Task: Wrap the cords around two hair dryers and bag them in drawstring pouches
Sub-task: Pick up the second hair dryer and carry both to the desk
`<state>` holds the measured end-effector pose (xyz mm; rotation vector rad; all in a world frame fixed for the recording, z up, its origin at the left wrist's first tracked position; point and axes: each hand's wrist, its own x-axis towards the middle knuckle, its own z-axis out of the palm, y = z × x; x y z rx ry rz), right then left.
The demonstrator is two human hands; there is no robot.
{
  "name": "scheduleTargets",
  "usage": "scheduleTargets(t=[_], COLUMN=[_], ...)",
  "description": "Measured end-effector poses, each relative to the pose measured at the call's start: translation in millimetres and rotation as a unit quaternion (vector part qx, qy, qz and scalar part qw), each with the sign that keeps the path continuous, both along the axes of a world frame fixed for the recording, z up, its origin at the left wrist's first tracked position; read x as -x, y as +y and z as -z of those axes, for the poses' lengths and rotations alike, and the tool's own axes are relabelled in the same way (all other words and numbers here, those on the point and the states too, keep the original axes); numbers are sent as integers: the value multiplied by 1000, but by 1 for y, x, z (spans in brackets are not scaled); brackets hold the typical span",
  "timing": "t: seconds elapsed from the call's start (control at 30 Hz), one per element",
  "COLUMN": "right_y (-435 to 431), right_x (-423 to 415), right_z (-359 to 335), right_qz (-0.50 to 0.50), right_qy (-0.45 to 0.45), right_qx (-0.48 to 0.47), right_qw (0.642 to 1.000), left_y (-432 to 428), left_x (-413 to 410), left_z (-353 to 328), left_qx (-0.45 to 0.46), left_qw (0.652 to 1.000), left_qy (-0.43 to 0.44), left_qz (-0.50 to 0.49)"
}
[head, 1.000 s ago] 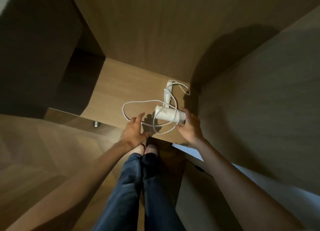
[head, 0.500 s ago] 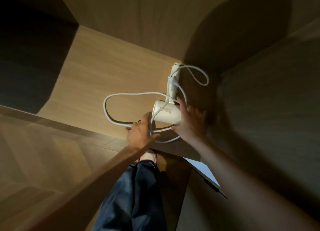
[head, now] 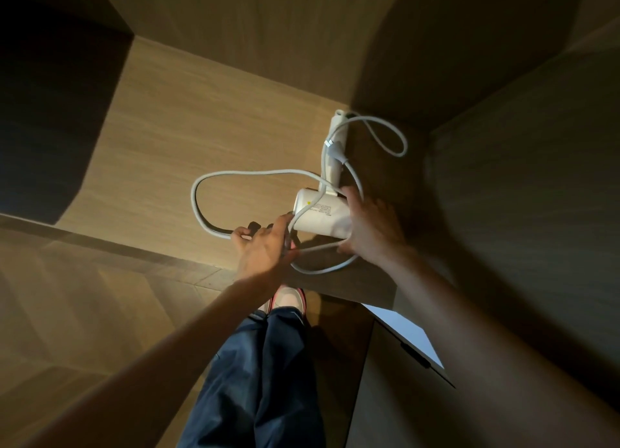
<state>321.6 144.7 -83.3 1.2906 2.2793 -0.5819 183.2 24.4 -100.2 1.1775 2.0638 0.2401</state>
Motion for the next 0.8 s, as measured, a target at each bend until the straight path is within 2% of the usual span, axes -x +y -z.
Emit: scheduleTargets(t=[0.2,0.4,0.57,0.67,0.8], right_y=[-22,-27,-28,-35,-49], right_x=[-3,9,22,33,47], right_z=[-2,-40,-96,-133,-190], right_qz=[51,71,83,58,54], right_qy=[48,87,138,148,186], right_qx=[10,17,13,-23,-22], right_qw=[997,994,987,987,981], left_y=[-11,-19,-26,-36,-53], left_x=[19,43,62,74,90], left_z=[2,-16,-67,-109,-167], left_qx=[-28,-143,-214,-246,-272], left_qw=[998,984,968,961,953], left_qy=[-56,-105,-134,-128,-130], left_qz=[16,6,2,-1,1])
